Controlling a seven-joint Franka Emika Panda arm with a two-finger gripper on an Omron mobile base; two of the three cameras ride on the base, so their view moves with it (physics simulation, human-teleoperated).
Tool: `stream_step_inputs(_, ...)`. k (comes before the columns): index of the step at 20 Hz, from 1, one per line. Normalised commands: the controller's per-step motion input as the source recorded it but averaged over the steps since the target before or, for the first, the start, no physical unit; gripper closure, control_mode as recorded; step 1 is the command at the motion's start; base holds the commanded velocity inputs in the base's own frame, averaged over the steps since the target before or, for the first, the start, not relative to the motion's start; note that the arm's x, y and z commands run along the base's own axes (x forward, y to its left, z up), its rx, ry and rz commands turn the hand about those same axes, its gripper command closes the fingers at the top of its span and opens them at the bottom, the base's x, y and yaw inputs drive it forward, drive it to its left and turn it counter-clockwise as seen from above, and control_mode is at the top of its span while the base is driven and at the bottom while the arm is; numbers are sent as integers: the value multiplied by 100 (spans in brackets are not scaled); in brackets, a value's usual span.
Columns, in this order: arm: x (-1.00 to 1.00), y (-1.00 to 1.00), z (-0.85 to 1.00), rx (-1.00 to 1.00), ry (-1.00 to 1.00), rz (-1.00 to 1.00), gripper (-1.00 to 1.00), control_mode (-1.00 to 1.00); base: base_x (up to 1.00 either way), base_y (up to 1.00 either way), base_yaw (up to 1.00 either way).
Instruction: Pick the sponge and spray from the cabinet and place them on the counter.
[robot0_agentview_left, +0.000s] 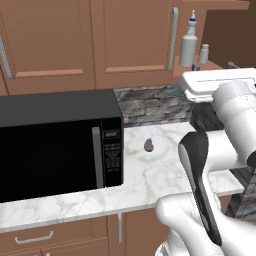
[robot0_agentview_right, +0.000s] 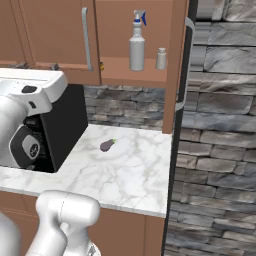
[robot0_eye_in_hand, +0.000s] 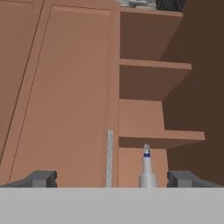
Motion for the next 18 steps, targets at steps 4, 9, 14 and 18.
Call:
stream_step_inputs(4,34,0,0,0,0,0,-100,-100,0,0,0)
stream_step_inputs(9,37,0,0,0,0,0,-100,-100,0,0,0)
stream_step_inputs(14,49,0,0,0,3,0,-100,-100,0,0,0)
stream_step_inputs(18,46,0,0,0,3,0,-100,-100,0,0,0)
